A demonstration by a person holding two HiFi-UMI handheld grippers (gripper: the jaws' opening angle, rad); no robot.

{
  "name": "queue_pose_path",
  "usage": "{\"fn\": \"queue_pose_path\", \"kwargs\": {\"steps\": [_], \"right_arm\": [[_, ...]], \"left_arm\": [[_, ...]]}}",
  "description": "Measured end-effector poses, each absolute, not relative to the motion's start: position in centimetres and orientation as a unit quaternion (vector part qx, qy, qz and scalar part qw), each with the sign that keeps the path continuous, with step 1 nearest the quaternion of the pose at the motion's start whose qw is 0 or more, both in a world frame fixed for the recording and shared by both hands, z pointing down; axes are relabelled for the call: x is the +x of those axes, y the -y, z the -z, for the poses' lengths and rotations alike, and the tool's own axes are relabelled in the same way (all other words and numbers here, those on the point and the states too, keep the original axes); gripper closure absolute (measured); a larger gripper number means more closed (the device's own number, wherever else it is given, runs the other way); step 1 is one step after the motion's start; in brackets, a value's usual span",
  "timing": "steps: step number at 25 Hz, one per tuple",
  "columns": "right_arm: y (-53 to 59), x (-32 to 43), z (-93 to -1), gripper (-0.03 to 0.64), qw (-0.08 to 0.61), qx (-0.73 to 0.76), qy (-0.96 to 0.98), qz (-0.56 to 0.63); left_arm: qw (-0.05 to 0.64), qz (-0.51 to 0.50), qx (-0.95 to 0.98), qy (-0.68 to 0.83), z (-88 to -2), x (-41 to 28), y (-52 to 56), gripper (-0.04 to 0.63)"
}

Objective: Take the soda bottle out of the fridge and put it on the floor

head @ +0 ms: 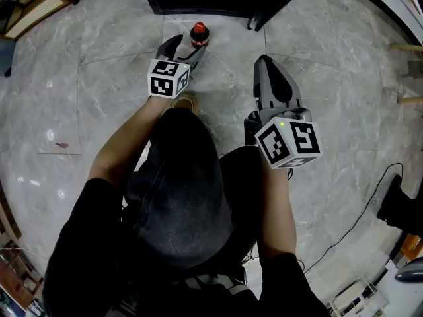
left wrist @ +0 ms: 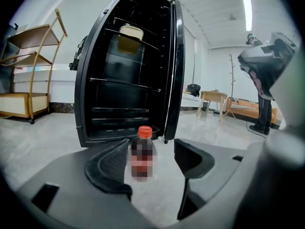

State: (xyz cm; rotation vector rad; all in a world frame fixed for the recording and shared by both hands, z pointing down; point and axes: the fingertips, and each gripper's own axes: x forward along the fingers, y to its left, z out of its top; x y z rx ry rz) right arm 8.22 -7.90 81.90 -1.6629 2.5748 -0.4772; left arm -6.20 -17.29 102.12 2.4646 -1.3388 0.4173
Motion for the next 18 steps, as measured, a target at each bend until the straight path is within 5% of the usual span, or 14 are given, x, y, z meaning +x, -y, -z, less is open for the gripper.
{"fn": "queue_pose_path", "kwargs": {"steps": [18], "right_arm": [[11.5,9.5,-82.4,0.594,0.006,-0.565,-0.808,0.165]], "left_arm": [[0.158,-0.134,0.868,0.451,-93.8,-6.9,18.6,0.293]]}}
